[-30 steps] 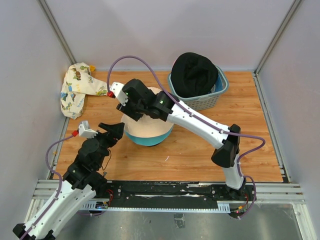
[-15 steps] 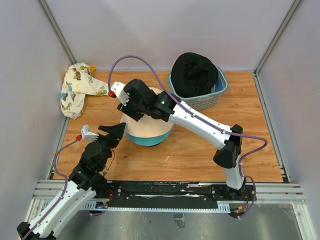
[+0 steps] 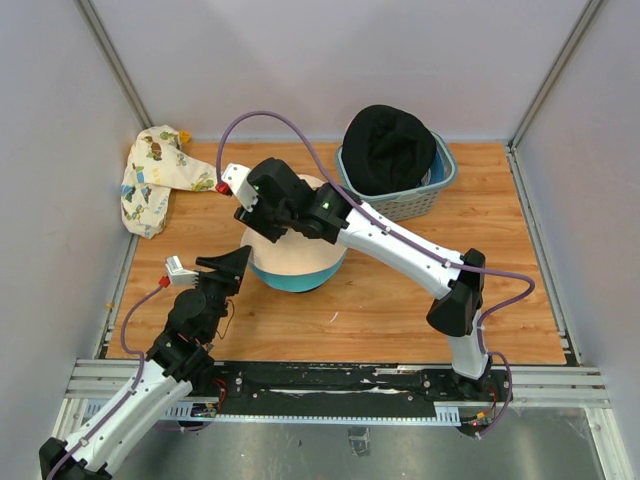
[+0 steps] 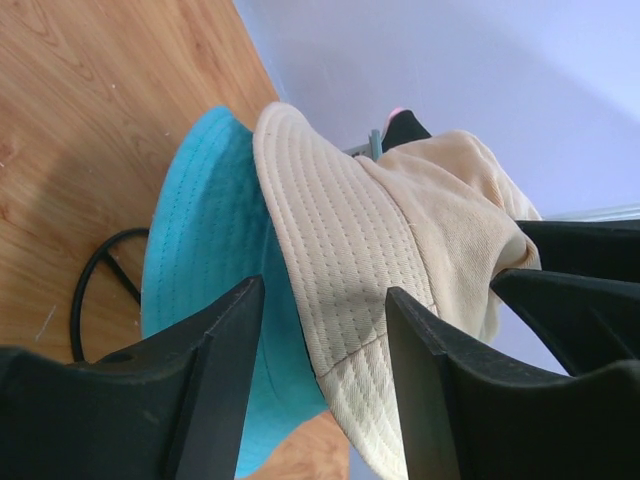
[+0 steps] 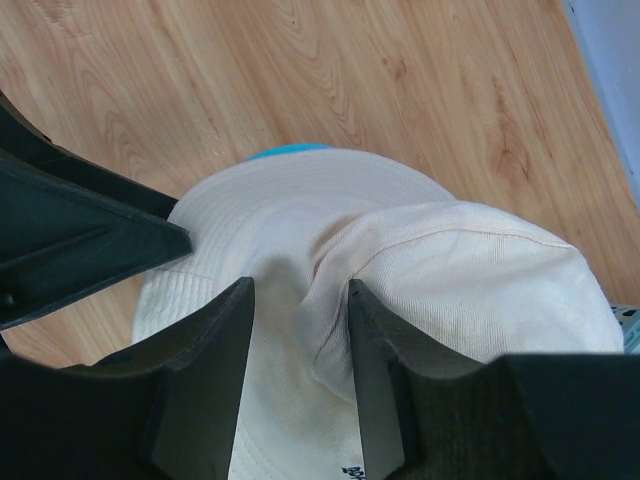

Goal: Stack the hats
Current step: Stack the hat on the hat.

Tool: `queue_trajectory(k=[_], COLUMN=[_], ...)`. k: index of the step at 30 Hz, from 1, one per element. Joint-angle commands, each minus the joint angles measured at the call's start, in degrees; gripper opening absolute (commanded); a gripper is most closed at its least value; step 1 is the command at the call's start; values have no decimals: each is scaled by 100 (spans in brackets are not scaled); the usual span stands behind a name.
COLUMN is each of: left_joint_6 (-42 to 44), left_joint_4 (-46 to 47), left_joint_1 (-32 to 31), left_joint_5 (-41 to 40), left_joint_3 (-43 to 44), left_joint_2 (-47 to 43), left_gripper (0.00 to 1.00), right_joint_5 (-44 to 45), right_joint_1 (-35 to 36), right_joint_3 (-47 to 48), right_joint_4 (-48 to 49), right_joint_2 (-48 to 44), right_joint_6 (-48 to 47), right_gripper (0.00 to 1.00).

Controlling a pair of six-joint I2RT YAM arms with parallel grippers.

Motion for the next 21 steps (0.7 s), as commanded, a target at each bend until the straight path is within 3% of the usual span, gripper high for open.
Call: queue_trajectory(k=[1, 6, 8, 11, 21], left_joint_6=[-187, -304, -261, -202, -202], left_joint_4=[631, 967, 1109, 1121, 489], left_joint_1=[32, 30, 32, 32, 32], left_joint_5=[-111, -158, -187, -229, -434], left_joint_3=[-80, -250, -291, -283, -289], left_joint_2=[144, 189, 195, 242, -17], left_gripper=[54, 42, 29, 1, 1], right_joint_5=[-62, -88, -102, -94, -7], right_joint_1=[-10, -19, -19, -19, -36], right_joint_3=[-86, -86, -93, -103, -539], right_joint_4=[78, 87, 78, 82, 436], right_joint_2=[-190, -165, -155, -170, -619], right_joint_6=[97, 122, 124, 132, 250], right_gripper=[43, 43, 43, 43, 46])
